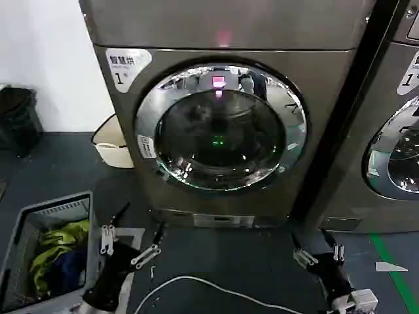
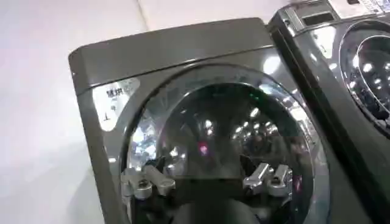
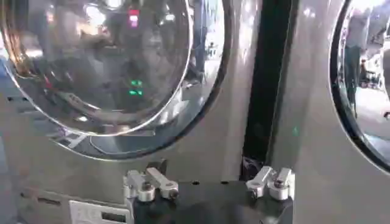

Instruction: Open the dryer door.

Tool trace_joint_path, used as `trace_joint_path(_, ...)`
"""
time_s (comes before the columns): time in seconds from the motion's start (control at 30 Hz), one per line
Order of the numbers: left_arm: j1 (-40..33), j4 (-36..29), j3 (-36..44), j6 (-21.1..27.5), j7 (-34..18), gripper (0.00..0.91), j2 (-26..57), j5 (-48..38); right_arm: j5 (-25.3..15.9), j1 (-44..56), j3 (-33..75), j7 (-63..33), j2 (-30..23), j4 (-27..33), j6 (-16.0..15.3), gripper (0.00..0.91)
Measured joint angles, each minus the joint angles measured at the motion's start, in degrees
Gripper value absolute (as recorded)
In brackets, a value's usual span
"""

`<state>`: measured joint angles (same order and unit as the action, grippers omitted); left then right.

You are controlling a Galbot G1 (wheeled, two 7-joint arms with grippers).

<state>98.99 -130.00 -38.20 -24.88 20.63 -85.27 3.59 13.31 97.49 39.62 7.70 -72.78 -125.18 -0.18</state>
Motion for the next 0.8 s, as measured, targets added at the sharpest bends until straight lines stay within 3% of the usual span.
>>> trace_joint_path(0.53, 0.77, -0.30, -0.13, -0.11, 0.01, 0.907, -0.13, 0.52, 10.69, -18.89, -9.10, 10.66, 16.05, 7.44, 4.80, 0.907)
trace_joint_path(0.8, 1.36, -0.45, -0.46, -0.12, -0.03, 0.907, -0.37, 0.70, 13.11, -30.26, -17.83, 15.50, 20.07, 11.45, 5.97, 0.907)
